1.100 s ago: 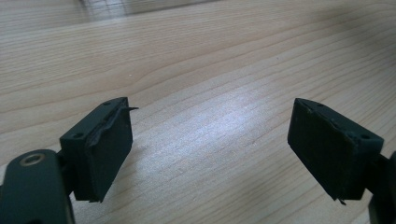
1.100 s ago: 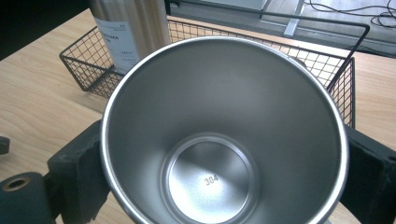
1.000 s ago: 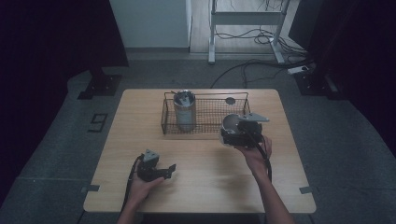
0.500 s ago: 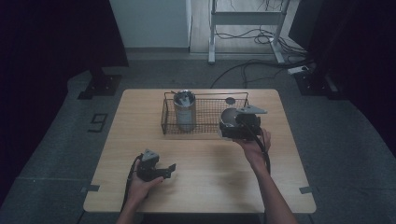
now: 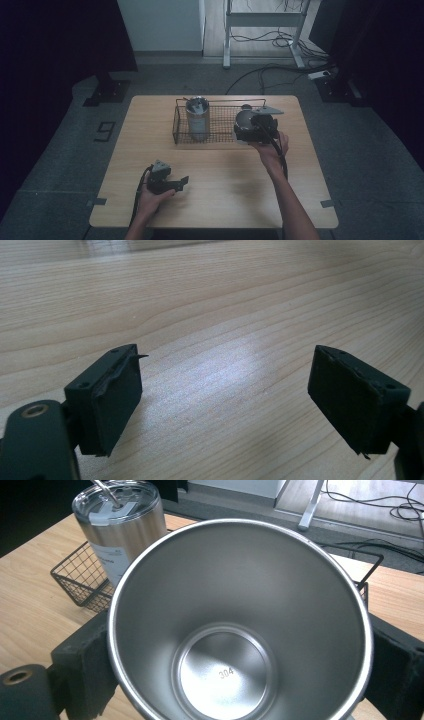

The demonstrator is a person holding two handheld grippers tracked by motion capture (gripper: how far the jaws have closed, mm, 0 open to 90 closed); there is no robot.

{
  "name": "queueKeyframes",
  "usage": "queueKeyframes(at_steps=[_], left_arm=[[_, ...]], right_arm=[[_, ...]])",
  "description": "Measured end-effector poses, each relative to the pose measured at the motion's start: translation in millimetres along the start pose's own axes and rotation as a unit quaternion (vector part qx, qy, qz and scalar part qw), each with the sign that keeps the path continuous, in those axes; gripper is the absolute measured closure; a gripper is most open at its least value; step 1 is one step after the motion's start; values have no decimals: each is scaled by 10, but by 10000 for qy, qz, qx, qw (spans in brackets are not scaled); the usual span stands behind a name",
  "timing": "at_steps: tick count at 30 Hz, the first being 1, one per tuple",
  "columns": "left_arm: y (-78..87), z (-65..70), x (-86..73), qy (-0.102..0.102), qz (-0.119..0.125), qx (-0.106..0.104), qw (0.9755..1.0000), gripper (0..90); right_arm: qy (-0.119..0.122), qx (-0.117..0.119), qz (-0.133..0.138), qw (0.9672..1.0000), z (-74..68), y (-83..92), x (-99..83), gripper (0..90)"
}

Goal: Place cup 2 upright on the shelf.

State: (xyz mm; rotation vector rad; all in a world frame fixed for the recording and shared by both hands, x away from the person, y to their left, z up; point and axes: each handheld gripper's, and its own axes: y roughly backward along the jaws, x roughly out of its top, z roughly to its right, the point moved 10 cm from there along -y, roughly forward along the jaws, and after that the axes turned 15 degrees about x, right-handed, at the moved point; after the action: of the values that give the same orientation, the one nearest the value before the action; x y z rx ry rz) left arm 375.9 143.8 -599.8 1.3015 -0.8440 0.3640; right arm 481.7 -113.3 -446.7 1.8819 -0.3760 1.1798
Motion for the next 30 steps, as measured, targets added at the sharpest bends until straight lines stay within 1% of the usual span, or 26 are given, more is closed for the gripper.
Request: queueKeyframes(at_steps=[11, 18, 26, 30], left_arm=[[-6, 4, -7, -4, -21, -6, 10000, 145], [-20, 32, -24, -23, -66, -34, 10000, 146], [-16, 16, -24, -5, -72, -41, 10000, 146], [-33, 38, -33, -6, -90, -66, 9999, 146]], right_arm=[[-122, -39, 6, 9999, 117, -32, 91, 67], [-155, -42, -53, 9999, 184, -98, 140, 67], [-132, -84, -88, 9998, 232, -152, 184, 67], [-161, -87, -58, 9998, 255, -176, 232, 67]])
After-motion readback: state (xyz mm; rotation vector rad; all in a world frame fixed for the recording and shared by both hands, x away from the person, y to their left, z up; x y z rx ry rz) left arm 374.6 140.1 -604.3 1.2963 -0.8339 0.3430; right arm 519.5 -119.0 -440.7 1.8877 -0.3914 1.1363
